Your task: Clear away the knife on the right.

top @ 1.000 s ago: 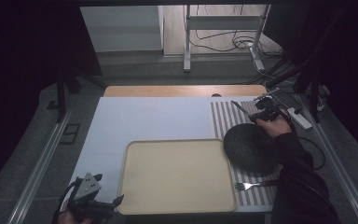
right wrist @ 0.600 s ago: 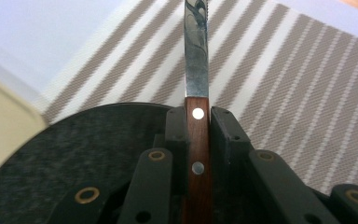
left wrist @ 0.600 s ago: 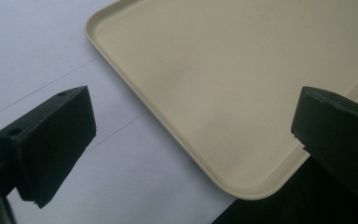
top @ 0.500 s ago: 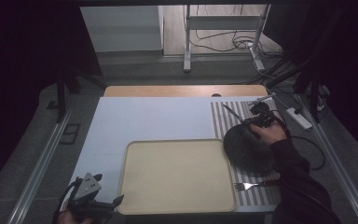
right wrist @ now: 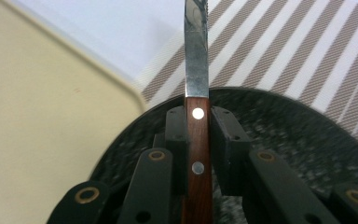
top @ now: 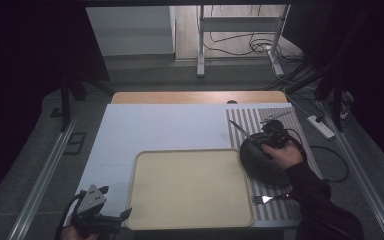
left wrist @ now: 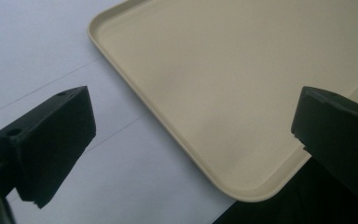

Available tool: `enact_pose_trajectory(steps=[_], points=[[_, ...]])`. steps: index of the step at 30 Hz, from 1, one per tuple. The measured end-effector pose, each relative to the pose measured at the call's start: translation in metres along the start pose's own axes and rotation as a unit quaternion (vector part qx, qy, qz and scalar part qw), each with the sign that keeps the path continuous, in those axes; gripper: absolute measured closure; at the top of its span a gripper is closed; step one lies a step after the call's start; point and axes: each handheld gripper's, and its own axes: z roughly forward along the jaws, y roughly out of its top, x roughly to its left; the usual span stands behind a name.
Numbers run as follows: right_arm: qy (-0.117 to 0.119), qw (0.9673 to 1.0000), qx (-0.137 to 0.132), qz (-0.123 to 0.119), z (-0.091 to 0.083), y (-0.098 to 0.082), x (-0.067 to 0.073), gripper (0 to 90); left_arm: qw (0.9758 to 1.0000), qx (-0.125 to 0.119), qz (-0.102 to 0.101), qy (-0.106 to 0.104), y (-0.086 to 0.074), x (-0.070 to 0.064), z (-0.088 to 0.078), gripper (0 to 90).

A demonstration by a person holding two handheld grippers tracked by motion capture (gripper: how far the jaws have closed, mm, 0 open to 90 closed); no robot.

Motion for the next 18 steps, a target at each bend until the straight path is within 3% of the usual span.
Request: enact_pose_trajectory(steps=[6, 18], points=[[0.010, 0.9999, 0.000, 0.002, -0.004, -0.009, 0.017, 78.2, 0.9998, -0.009, -0.018, -0.003, -0.001, 0.003, -0.001, 0.0], [0.022, 0.9997, -0.010, 0.005, -0.017, -0.023, 0.051, 78.2, 0.9997, -0.008, -0.021, -0.002, -0.001, 0.004, -0.001, 0.0]])
